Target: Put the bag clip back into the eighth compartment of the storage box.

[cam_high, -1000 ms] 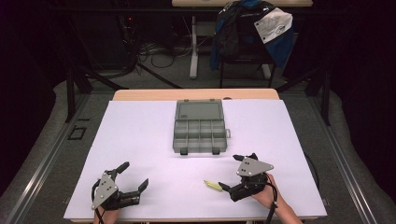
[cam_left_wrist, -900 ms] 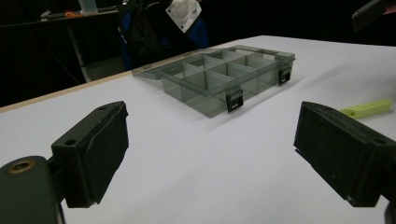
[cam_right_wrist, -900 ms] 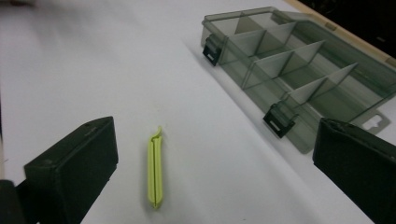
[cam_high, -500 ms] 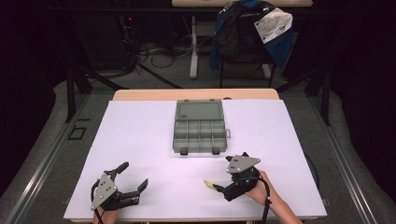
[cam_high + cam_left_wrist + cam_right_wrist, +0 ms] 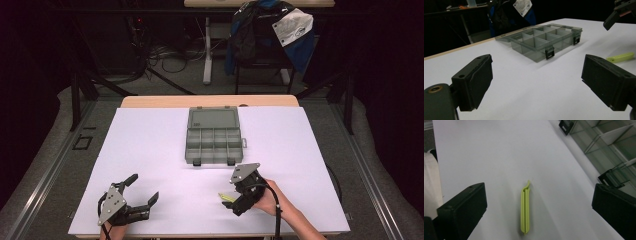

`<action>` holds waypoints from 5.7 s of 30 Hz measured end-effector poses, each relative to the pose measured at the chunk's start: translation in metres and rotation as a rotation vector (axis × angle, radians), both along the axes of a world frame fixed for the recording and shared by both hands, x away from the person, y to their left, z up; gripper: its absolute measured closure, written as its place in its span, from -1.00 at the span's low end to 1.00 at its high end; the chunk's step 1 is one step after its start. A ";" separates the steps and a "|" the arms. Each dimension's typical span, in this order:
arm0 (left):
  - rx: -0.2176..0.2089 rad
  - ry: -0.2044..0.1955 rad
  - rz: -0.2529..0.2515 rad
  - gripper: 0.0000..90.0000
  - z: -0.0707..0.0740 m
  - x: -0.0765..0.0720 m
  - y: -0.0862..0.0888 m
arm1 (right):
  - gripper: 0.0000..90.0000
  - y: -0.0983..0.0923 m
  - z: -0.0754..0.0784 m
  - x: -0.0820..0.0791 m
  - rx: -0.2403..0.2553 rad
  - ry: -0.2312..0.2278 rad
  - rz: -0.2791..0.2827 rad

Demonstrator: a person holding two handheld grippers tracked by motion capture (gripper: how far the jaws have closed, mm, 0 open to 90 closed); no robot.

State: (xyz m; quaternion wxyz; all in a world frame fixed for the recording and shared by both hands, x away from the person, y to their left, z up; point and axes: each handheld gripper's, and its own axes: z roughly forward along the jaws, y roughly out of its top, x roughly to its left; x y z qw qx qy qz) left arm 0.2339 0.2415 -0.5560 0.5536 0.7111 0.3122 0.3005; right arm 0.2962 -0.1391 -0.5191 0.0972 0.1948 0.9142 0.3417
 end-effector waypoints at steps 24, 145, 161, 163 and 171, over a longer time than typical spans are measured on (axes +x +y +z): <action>0.000 0.004 -0.002 -0.78 0.000 0.001 0.000 | -0.09 0.018 -0.011 0.006 -0.169 0.095 -0.062; 0.007 0.012 -0.009 -0.78 0.001 -0.001 -0.001 | 0.78 -0.029 0.008 0.012 -0.030 -0.016 -0.233; 0.003 0.009 0.005 -0.78 0.000 -0.004 0.001 | 0.78 -0.026 0.018 0.026 0.005 -0.043 -0.234; 0.006 0.014 0.006 -0.78 0.000 -0.004 0.001 | 0.78 -0.027 0.018 0.028 0.007 -0.041 -0.232; 0.009 0.021 0.001 -0.78 -0.001 -0.003 0.000 | 0.78 -0.030 0.017 0.035 0.020 -0.043 -0.242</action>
